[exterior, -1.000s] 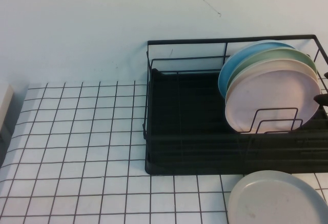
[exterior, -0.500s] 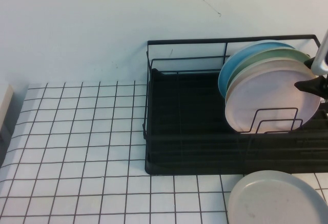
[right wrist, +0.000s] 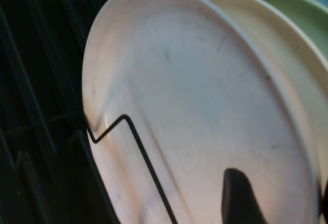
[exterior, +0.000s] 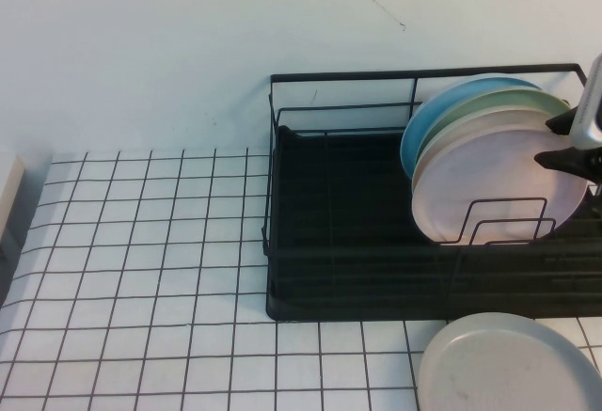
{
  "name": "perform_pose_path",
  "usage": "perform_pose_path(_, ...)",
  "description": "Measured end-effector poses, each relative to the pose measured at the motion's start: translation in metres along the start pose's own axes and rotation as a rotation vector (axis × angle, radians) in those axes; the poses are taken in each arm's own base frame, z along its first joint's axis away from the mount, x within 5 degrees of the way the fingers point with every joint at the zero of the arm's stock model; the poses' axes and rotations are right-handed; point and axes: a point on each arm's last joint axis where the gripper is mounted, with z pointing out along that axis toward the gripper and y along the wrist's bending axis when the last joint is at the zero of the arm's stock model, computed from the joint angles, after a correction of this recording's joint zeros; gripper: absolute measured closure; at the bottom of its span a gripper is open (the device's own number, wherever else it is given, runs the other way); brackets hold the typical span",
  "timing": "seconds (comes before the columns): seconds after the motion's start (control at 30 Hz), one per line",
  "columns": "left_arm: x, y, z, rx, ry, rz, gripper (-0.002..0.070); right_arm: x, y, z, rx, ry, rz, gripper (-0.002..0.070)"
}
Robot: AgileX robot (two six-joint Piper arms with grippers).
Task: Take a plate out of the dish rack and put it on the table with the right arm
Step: Grasp the plate from the shelf
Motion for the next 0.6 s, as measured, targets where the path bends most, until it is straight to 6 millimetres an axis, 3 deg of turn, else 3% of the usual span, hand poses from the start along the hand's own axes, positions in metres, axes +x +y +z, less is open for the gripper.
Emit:
perform_pose_path(0.2, 0.0000, 0.0000, 0.0000, 0.000, 0.000, 0.000, 0.0678, 0.0008, -0.0014, 0.0000, 0.016, 0.009, -0.006, 0.0386)
perform_pose_path(0.47, 0.0000, 0.0000, 0.0000, 0.000, 0.000, 0.000, 0.0678, 0.0041, -0.0039, 0.0037, 0.033, 0.021, -0.011, 0.0519)
perform_pose_path(0.6, 0.0000, 0.0000, 0.0000, 0.000, 0.000, 0.004, 0.0678, 0.0085, -0.0047, 0.0091, 0.033, 0.031, -0.011, 0.0538)
